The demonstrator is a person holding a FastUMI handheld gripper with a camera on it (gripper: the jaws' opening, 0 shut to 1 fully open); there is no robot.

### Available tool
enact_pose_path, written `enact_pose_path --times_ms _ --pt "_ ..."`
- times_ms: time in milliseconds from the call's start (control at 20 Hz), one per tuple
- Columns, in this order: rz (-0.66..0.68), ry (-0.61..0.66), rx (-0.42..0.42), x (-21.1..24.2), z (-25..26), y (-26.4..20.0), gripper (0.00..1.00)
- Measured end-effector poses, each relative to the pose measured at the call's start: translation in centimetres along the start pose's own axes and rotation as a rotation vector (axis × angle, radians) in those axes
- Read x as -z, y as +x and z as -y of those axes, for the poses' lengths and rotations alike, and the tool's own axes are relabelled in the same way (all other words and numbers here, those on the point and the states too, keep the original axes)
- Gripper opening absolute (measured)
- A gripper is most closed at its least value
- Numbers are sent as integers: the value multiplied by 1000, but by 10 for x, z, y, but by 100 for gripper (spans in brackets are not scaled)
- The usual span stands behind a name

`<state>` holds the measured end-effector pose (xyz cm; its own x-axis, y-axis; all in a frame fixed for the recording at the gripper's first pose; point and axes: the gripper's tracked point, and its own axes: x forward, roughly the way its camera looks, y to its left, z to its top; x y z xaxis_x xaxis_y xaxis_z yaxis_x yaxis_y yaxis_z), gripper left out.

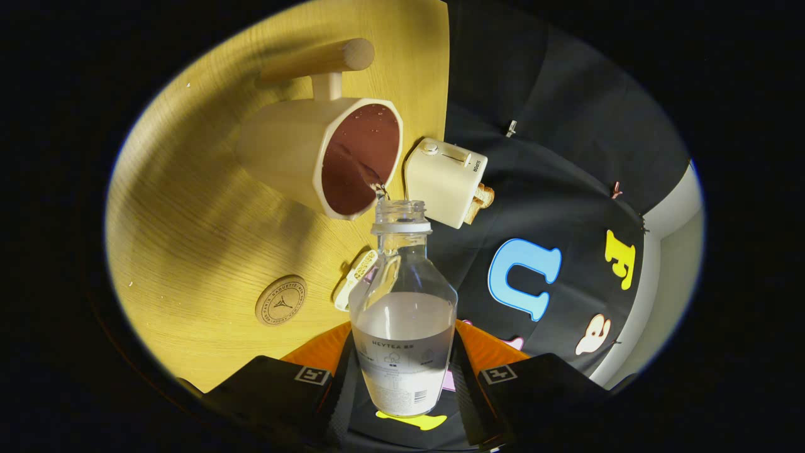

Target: Take the bottle from table, then pour the juice into the cup, finally place the bottle on the coaster

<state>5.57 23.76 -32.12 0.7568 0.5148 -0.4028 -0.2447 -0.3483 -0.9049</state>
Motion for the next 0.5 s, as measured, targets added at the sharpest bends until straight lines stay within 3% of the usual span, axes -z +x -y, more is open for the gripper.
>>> enact_pose_path --times_ms 500 --pt "-31 -103 -6 -6 0 -6 71"
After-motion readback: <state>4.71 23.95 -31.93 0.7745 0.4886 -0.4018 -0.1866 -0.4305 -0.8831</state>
